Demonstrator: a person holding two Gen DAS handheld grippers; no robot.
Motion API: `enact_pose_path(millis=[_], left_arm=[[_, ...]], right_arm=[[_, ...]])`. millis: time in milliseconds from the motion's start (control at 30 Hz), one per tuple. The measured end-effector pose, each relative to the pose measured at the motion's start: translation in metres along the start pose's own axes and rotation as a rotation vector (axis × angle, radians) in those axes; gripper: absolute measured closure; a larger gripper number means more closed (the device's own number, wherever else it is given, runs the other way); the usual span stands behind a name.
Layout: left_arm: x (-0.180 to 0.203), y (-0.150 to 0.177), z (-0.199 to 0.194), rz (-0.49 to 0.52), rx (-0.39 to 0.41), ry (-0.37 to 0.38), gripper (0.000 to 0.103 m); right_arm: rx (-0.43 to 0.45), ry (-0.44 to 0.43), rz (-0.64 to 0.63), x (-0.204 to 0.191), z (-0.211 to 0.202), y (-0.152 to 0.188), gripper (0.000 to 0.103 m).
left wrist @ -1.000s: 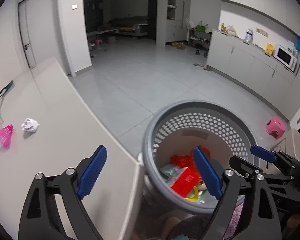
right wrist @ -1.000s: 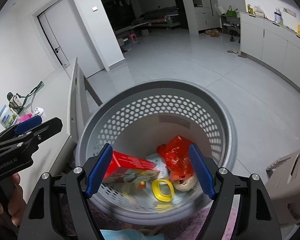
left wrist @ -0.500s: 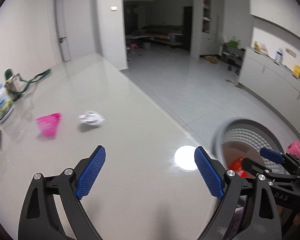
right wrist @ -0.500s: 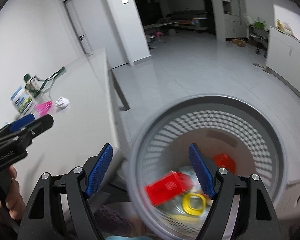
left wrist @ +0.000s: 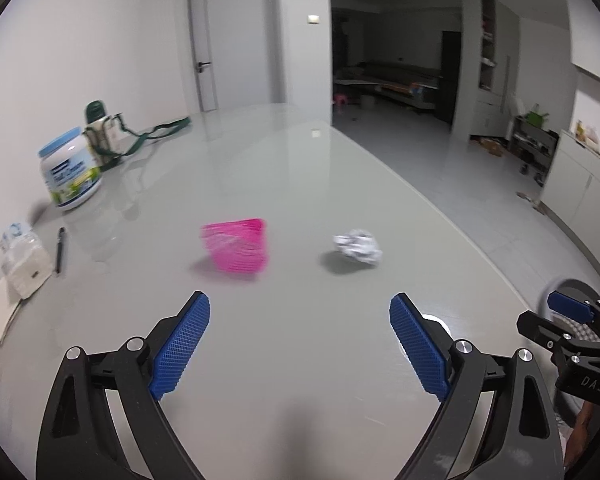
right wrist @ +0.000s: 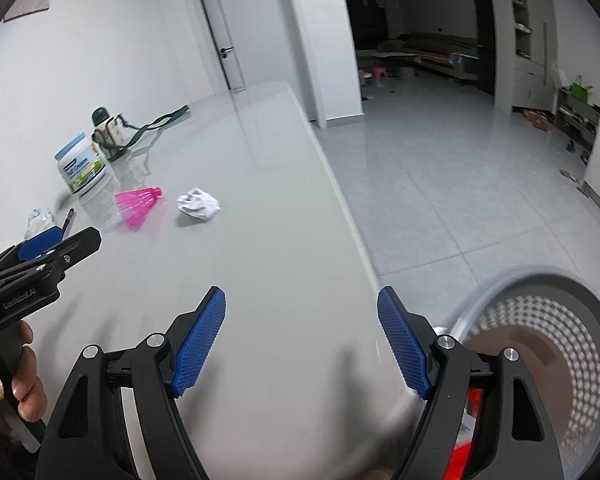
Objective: Collect trash
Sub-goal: 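Move both open tools back over the table toward the paper and shuttlecock, then grasp the crumpled white paper with the right tool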
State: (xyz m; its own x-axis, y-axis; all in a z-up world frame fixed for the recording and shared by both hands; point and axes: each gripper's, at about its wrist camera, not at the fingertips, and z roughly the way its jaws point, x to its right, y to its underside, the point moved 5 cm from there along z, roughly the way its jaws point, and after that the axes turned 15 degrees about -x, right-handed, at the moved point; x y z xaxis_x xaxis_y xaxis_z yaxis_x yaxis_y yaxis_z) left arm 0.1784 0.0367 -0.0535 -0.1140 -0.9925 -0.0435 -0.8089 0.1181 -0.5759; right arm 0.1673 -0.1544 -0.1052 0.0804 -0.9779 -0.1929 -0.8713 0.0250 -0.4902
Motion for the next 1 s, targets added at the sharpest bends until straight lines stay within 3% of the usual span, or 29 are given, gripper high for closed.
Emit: enact_pose_path(millis=[400,1000], left_arm=[[-0.069,-0.006,0.017,-0.096,-0.005,-0.054,0.013],[-0.114,-0.007,0.012,-0.185,0.005,-0.077,0.01]], right_arm=[[-0.051,-0.009,-0.142,-0.068,0.048,-0.049,0.028],[-0.127,0.063,-0.207,-0.098,0.104,-0.094,0.028]])
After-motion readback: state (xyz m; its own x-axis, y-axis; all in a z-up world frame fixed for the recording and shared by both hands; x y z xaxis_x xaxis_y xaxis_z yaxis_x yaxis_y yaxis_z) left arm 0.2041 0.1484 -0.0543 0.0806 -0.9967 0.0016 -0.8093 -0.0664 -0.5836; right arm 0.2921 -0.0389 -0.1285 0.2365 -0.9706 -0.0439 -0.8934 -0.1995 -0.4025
